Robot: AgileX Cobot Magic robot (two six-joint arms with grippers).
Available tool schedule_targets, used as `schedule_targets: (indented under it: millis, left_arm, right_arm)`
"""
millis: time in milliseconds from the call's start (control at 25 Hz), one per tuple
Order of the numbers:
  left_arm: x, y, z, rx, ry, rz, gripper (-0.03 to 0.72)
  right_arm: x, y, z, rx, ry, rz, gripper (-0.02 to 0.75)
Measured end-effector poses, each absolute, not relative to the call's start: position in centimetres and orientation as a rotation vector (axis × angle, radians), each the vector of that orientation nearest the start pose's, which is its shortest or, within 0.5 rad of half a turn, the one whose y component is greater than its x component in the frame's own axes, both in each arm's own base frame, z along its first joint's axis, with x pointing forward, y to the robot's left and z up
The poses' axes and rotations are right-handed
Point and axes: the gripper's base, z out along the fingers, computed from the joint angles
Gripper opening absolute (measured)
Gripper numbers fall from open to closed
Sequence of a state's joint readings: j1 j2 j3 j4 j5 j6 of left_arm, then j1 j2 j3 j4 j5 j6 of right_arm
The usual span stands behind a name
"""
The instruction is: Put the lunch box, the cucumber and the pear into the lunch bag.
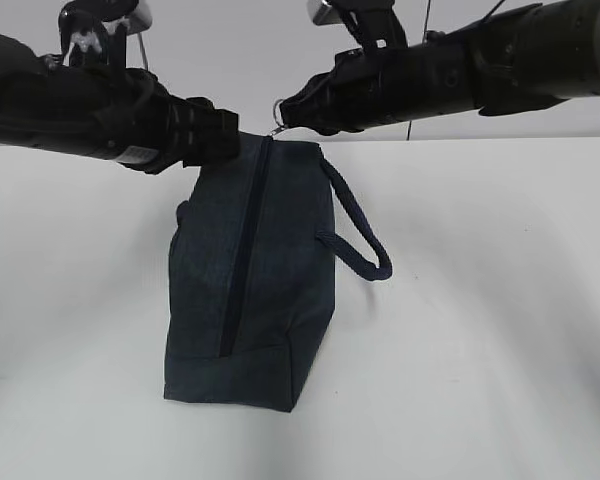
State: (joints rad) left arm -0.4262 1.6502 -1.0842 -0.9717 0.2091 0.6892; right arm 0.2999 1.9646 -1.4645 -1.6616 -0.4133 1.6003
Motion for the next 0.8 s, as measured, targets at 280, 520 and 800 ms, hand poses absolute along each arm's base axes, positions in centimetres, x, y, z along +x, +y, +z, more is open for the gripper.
schedule_targets:
  millis: [280,520,800]
  left_arm:
    - [33.2,-16.2,25.4,0.272,2.225,-0.601,0.237]
    - [33.2,-16.4,25.6,0.285,2.227,-0.614,0.231]
    - [34.6,-17.1,26.7,0.322,2.208,-0.658,0.231]
  right_arm:
    - [42.7,16.2,25.3,-0.593,1.946,0.647,0.000]
    - [42.8,15.8,25.3,-0.541,1.968,0.694,0.000]
    - [43.1,14.0,25.4,-0.479,1.989,0.763,0.000]
